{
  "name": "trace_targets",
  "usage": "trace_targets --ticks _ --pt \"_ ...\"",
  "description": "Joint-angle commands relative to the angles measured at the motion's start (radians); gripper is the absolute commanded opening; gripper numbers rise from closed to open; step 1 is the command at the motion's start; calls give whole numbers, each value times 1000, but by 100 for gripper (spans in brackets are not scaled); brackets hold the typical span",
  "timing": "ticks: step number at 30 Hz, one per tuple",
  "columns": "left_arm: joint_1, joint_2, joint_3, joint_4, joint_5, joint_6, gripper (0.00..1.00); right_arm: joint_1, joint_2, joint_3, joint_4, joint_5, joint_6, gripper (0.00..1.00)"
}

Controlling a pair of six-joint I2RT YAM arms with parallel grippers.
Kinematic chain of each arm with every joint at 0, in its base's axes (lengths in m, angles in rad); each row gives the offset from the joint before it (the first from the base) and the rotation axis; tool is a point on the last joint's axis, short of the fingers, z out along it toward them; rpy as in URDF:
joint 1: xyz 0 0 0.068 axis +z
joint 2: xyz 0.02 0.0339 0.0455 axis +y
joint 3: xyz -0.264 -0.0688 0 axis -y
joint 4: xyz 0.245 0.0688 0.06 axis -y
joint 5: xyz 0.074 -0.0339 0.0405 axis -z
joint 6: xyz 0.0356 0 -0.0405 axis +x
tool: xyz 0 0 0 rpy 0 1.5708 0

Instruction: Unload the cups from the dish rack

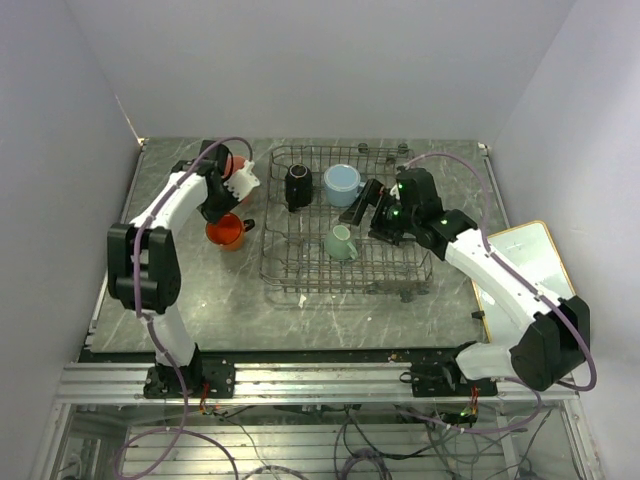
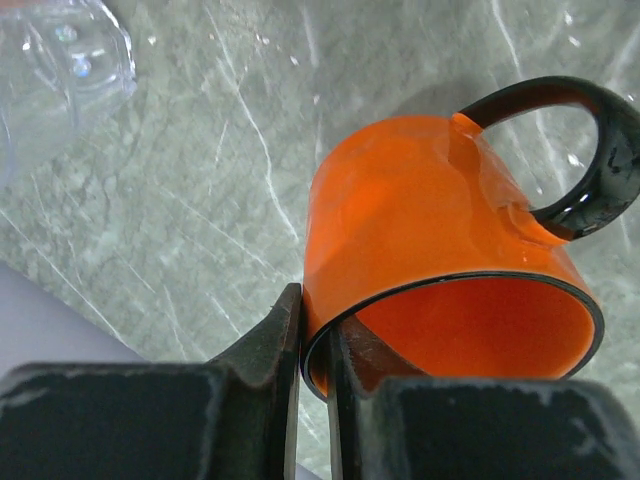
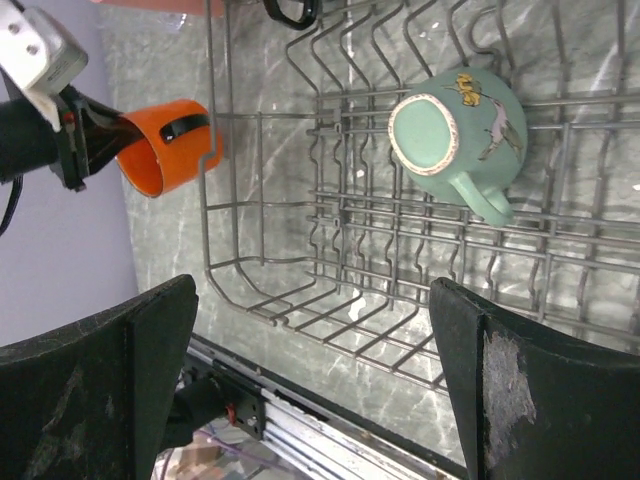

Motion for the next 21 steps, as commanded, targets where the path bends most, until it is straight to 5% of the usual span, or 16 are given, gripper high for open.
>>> trace_targets --ticks 1,9,12,21 --pt "-21 80 100 18 -80 -12 7 -3 -52 2 -60 63 -48 100" --pt "-30 180 180 35 -83 -7 9 -3 -66 25 -124 108 -90 100" --pt "-33 187 189 61 -87 -7 29 -3 -58 32 -147 138 -109 100" --pt "-49 70 180 139 -60 -3 61 39 66 65 -121 221 -270 100"
